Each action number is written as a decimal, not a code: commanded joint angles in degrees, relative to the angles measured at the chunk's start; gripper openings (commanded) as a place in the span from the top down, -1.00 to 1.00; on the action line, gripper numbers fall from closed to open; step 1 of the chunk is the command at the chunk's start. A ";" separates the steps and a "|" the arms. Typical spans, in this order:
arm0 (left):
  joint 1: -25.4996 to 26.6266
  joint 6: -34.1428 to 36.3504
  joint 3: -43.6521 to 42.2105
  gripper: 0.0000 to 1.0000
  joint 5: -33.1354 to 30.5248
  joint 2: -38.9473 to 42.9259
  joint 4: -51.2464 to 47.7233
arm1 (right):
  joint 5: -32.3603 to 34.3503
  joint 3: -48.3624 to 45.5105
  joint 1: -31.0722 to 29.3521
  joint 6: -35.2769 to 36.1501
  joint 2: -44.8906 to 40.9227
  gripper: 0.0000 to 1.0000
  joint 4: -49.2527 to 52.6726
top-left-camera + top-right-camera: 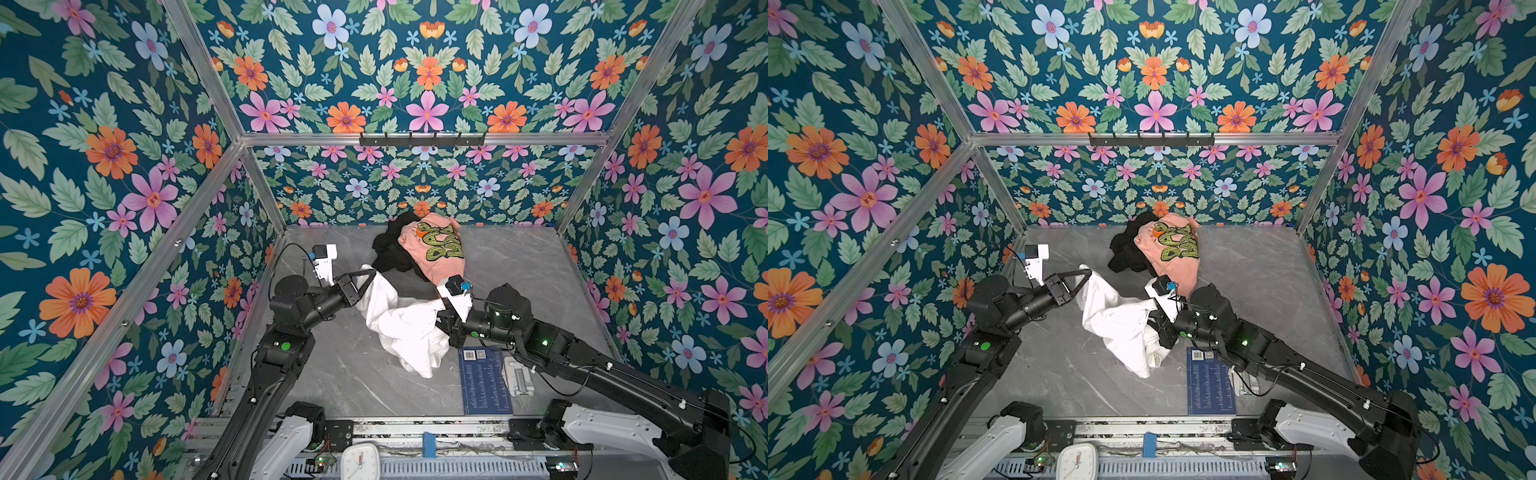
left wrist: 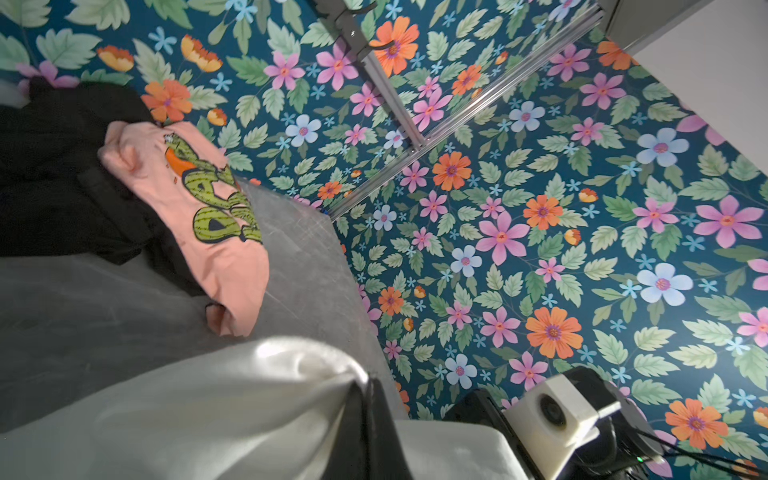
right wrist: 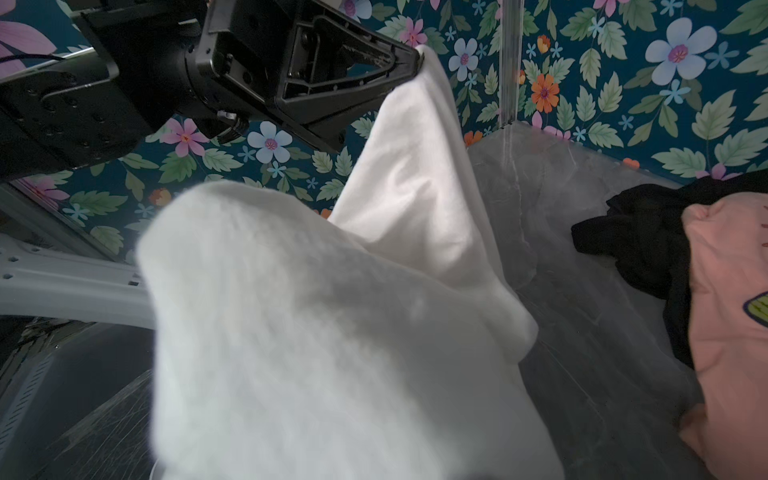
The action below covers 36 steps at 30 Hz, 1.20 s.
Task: Pick out a specific cloth from the pile
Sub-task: 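Carry the white shirt with both grippers toward the robot and lower it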
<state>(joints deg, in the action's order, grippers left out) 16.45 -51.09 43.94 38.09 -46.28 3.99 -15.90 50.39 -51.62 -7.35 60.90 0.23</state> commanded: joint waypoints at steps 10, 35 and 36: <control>-0.03 2.31 -8.82 1.00 0.35 -0.83 -0.42 | 2.61 -2.79 -0.04 -2.66 4.92 1.00 -6.94; -0.06 12.79 -22.49 1.00 -10.76 -4.95 -3.48 | -8.80 -0.04 6.22 -11.19 32.46 1.00 -5.69; -0.03 13.15 -22.66 1.00 -11.20 -5.04 -3.61 | -8.80 0.22 6.55 -11.36 33.35 1.00 -5.23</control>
<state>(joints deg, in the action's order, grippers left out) 16.45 -39.94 21.56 29.19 -51.09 -1.76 -24.34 50.04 -45.60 -18.06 92.84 -4.54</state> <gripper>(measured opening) 0.050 0.064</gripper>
